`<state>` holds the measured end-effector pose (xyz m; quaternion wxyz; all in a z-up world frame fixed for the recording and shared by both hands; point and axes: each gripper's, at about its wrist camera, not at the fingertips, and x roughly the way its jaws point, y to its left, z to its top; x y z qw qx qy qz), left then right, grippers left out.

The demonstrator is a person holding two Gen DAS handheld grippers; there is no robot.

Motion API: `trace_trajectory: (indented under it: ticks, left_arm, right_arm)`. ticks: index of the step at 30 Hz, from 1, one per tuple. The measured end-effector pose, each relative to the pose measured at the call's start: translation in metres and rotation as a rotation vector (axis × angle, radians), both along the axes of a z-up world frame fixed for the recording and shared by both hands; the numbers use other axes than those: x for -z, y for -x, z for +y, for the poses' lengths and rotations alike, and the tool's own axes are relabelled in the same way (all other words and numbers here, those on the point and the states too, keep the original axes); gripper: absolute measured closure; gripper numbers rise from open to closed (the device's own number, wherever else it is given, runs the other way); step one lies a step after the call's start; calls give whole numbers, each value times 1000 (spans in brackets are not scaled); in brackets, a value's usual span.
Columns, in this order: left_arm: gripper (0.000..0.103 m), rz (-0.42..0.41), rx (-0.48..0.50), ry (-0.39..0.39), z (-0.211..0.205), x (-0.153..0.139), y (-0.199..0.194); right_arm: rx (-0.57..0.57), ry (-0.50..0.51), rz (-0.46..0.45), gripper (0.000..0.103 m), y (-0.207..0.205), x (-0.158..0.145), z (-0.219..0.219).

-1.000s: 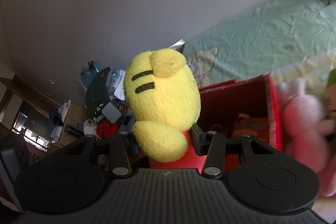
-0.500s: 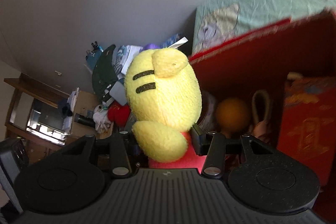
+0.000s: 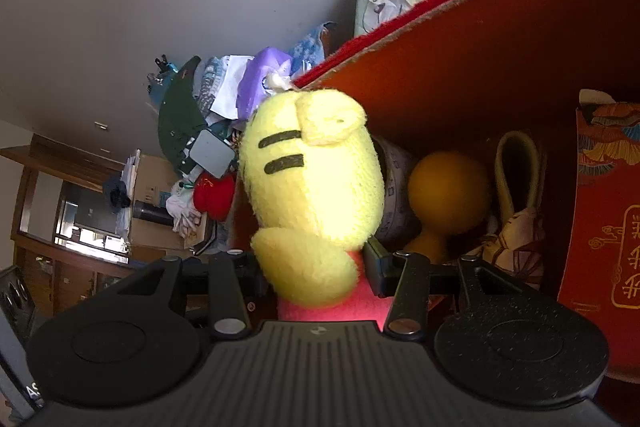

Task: Organize objects
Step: 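Carry the tiger plush over the open red box with the right gripper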

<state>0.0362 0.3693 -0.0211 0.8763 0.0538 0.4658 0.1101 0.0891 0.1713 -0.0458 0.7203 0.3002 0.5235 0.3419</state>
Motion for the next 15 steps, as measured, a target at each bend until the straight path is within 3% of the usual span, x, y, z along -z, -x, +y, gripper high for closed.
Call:
trace_trajectory:
  ticks: [7, 15]
  left_arm:
    - [2, 15, 1, -17, -2, 6, -6]
    - [0, 15, -5, -12, -1, 7, -5]
  right_arm:
    - [-12, 25, 0, 45, -3, 3, -3]
    - [-27, 37, -32, 43, 2, -4, -16]
